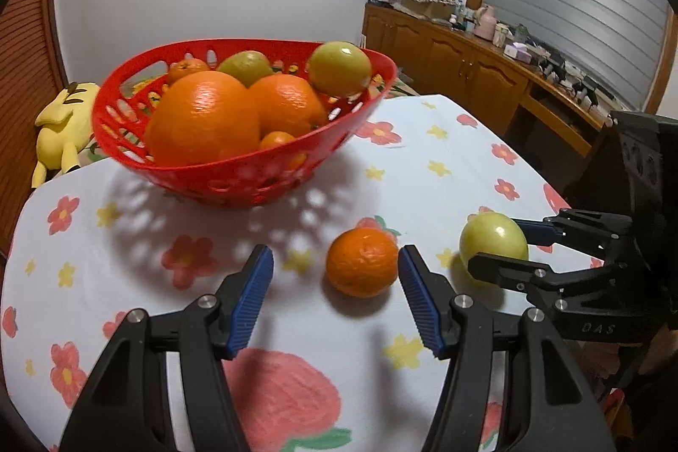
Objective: Organize fruits
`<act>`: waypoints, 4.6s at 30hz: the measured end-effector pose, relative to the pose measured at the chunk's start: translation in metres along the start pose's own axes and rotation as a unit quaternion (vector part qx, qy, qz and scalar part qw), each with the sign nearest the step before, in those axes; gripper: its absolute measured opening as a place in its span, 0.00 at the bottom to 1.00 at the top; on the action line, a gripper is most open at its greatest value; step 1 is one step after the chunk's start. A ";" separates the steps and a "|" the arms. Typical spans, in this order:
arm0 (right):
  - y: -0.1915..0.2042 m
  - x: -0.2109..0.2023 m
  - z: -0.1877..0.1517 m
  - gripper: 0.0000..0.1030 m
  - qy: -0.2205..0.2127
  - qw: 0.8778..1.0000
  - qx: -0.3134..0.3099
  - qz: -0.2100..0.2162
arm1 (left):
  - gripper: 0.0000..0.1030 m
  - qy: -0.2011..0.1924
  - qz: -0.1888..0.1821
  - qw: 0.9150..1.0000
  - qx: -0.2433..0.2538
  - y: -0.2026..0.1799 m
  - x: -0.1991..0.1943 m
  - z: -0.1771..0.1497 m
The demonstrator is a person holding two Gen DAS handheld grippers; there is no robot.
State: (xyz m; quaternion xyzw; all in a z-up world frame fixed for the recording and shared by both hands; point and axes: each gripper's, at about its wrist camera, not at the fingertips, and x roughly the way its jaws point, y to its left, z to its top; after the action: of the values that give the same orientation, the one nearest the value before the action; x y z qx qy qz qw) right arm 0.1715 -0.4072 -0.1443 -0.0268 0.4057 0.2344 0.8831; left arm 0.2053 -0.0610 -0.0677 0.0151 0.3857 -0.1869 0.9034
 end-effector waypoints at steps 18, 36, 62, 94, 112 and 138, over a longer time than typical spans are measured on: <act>-0.008 -0.003 -0.011 0.51 -0.019 1.000 0.009 0.002 | 0.59 0.057 -0.015 0.998 -0.004 -0.008 0.035 0.000; -0.007 -0.002 -0.010 0.51 -0.018 1.000 0.006 0.000 | 0.43 0.043 -0.020 0.999 -0.012 -0.005 0.031 0.002; 0.020 -0.039 0.048 0.50 -0.065 0.997 -0.039 0.009 | 0.43 -0.088 -0.006 0.996 -0.020 0.027 -0.089 0.055; 0.065 0.041 0.129 0.50 -0.040 0.991 -0.111 0.058 | 0.43 -0.070 0.040 0.996 -0.040 0.127 -0.025 0.113; 0.060 0.041 0.132 0.51 -0.050 0.992 -0.097 0.062 | 0.43 -0.032 0.055 0.997 -0.042 0.141 0.021 0.119; 0.055 0.017 0.115 0.53 -0.078 0.993 -0.078 0.031 | 0.49 -0.050 0.073 0.996 -0.031 0.121 -0.002 0.100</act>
State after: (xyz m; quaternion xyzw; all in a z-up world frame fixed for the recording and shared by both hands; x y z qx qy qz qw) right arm 0.2384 -0.3248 -0.0714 -0.0645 0.3167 0.2944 0.8994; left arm 0.3157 0.0345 -0.0101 0.0055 0.3433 -0.1085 0.9329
